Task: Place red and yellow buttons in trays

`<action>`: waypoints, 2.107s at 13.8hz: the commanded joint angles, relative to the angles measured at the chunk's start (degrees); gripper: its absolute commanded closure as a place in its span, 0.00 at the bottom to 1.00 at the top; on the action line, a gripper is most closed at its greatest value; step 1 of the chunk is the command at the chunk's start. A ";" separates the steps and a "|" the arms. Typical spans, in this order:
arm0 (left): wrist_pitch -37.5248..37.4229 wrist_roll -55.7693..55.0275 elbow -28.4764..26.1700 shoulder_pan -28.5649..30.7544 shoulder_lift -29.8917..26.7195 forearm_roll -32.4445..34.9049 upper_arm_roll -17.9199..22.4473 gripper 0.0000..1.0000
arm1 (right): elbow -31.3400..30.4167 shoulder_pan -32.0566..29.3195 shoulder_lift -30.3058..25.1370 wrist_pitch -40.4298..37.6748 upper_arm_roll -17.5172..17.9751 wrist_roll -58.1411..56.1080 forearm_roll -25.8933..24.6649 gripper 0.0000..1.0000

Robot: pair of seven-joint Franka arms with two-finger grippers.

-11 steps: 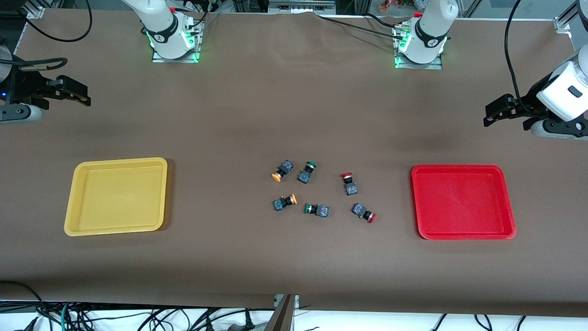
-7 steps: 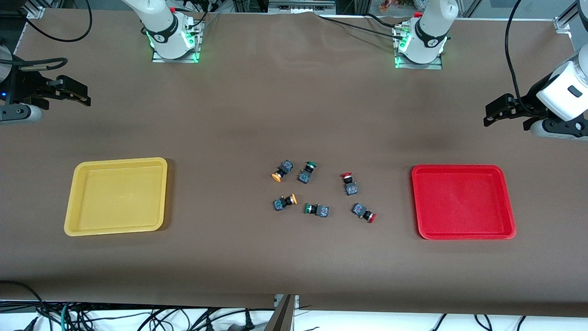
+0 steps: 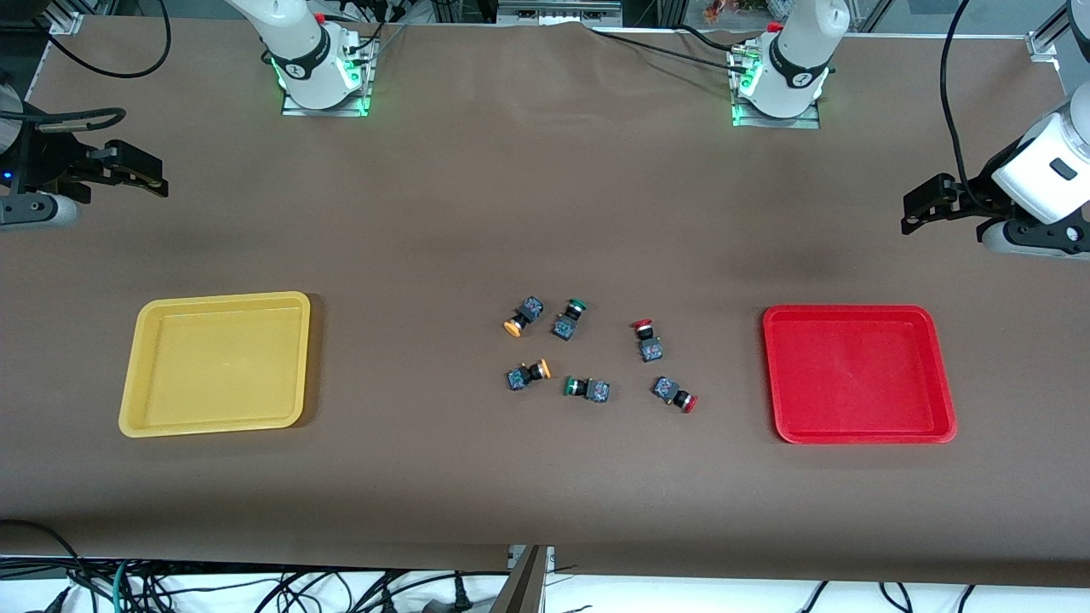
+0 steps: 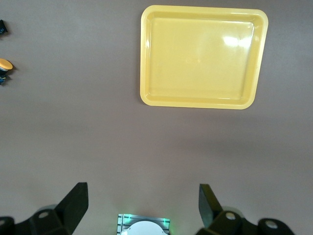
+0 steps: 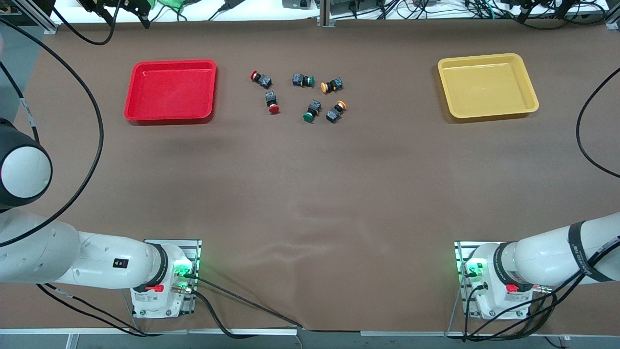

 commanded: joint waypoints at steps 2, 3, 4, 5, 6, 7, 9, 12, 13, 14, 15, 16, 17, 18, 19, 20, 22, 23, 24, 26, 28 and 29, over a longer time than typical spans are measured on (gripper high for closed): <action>-0.09 0.61 1.38 0.15 0.58 0.53 -0.17 0.00 | 0.20 -0.49 -0.04 0.09 0.34 -1.09 -0.69 0.00; -0.09 0.52 1.47 0.15 0.58 0.53 -0.17 0.00 | 0.20 -0.49 -0.04 0.09 0.34 -1.09 -0.61 0.00; -0.09 0.44 1.47 0.15 0.58 0.44 -0.17 0.00 | 0.20 -0.49 -0.04 0.09 0.34 -1.09 -0.61 0.00; -0.09 0.26 1.38 0.15 0.58 -0.34 -0.08 0.00 | 0.20 -0.49 -0.04 0.09 0.34 -1.09 -0.61 0.00; -0.09 0.26 1.38 0.24 0.58 -1.30 0.10 0.00 | 0.20 -0.49 0.04 0.09 0.34 -1.09 -0.61 0.00; -0.09 0.26 1.38 0.32 0.58 -1.84 0.27 0.00 | 0.29 -0.49 0.13 0.18 0.25 -1.17 -0.61 0.00; -0.09 0.26 1.38 0.33 0.58 -1.84 0.27 0.00 | 0.29 -0.41 0.13 0.18 0.34 -1.00 -0.61 0.00; -0.18 0.26 1.38 0.33 0.58 -1.32 0.10 0.00 | 0.64 -0.58 0.22 0.36 0.25 -1.09 -0.52 0.00; -0.26 0.17 1.38 0.24 0.58 -1.14 -0.16 0.00 | 0.64 -0.67 0.57 0.36 0.25 -1.17 -0.61 0.00; -0.18 0.26 1.38 0.24 0.67 -1.05 -0.17 0.00 | 1.07 -0.76 0.83 0.36 0.16 -1.17 -0.52 0.00; -0.09 0.26 1.38 0.32 1.10 -1.05 -0.08 0.00 | 1.16 -0.76 1.10 0.36 0.16 -1.09 -0.61 0.00; -0.09 0.26 1.38 0.33 1.19 -1.05 0.01 0.00 | 1.17 -0.76 1.19 0.36 0.16 -1.09 -0.61 0.00; -0.18 0.26 1.38 0.24 1.19 -1.05 0.01 0.00 | 1.17 -0.85 1.19 0.44 0.16 -1.09 -0.61 0.00; -0.44 0.26 1.29 0.24 1.11 -1.05 -0.17 0.00 | 1.17 -0.85 1.19 0.44 0.16 -1.00 -0.61 0.00; -0.79 0.17 1.29 0.24 1.11 -1.05 -0.17 0.00 | 1.17 -0.85 1.19 0.44 0.16 -1.00 -0.52 0.00; -0.79 0.17 1.29 0.24 1.19 -1.05 -0.17 0.00 | 1.17 -0.85 1.27 0.53 0.16 -0.91 -0.43 0.00; -1.14 -0.35 0.86 0.24 1.11 -1.14 -0.17 0.00 | 1.17 -0.85 1.45 1.58 0.16 -0.91 -0.08 0.00; -2.27 -2.79 0.68 -0.37 1.11 -1.14 -0.34 0.00 | 1.17 -0.85 1.62 2.11 0.16 -0.91 0.10 0.00; -2.63 -5.86 0.68 -0.90 1.11 -1.14 -1.47 0.00 | 1.17 -0.67 1.97 2.46 0.16 -0.91 0.18 0.00; -2.29 -10.01 0.41 -1.08 1.28 -1.23 -3.76 0.00 | 0.99 -0.32 3.03 3.52 0.25 -0.91 0.01 0.00; -1.67 -12.74 0.41 -1.26 2.42 -1.49 -5.96 0.00 | 0.99 -0.06 4.96 4.40 0.51 -0.91 -0.34 0.00; -1.06 -13.97 0.41 -1.34 2.95 -1.75 -6.49 0.00 | 0.90 0.38 5.75 5.44 0.60 -0.82 -0.34 0.00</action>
